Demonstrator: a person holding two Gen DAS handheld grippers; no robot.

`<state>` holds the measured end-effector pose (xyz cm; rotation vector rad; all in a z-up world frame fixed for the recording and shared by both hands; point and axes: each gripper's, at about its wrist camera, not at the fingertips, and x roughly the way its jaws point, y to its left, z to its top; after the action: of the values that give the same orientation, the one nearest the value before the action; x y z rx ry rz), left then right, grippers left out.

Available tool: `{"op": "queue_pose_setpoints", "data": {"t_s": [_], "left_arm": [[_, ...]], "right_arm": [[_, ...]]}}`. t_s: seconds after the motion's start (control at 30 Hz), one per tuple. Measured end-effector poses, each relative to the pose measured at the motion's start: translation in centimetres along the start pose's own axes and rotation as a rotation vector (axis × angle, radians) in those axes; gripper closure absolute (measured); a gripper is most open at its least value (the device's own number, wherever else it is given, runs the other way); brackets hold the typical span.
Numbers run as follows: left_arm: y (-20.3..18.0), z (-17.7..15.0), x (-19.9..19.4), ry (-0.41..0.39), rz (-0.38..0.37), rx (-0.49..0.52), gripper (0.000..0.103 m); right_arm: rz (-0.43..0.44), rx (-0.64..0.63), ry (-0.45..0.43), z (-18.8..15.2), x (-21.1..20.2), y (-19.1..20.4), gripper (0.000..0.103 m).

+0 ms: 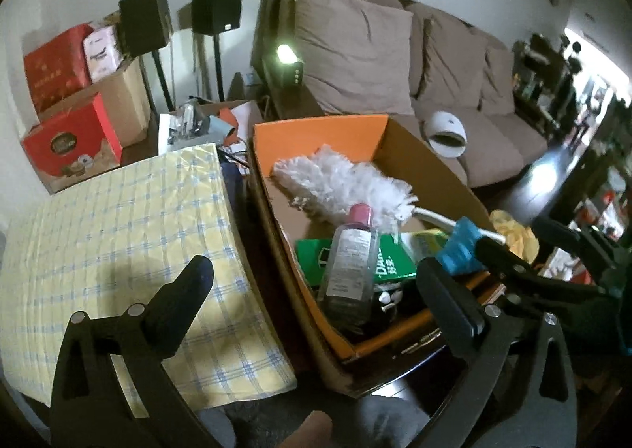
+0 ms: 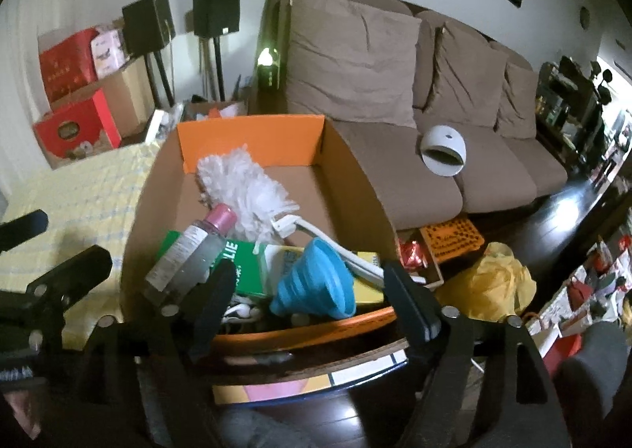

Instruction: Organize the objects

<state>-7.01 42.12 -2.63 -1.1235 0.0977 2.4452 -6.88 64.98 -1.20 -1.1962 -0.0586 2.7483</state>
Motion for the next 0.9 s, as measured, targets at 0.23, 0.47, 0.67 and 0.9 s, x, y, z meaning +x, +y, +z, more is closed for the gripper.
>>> {"op": "queue_pose_setpoints", "data": {"t_s": [0.23, 0.47, 0.67, 0.9], "left_arm": [[1.0, 0.7, -2.4, -0.052, 0.023, -0.034, 0.000], [-0.1, 0.9, -4.2, -0.066, 0.041, 0.026, 0.000], [-0.5, 1.1, -4.5, -0.066, 0.055, 0.039, 0.000], [0.3, 1.1, -4.4, -0.060, 0.070, 0.013, 0.000]], "right_arm": [[-0.014, 0.012, -0.056, 0.2, -2.7, -1.3, 0.016], [-0.069, 0.019, -0.051, 0.0, -4.4, -2.5, 0.014], [-0.023, 0.027, -0.054, -0.4, -5.7, -2.8, 0.014], [0.012, 0.010, -0.029, -0.5, -5.3, -2.0, 0.014]]}}
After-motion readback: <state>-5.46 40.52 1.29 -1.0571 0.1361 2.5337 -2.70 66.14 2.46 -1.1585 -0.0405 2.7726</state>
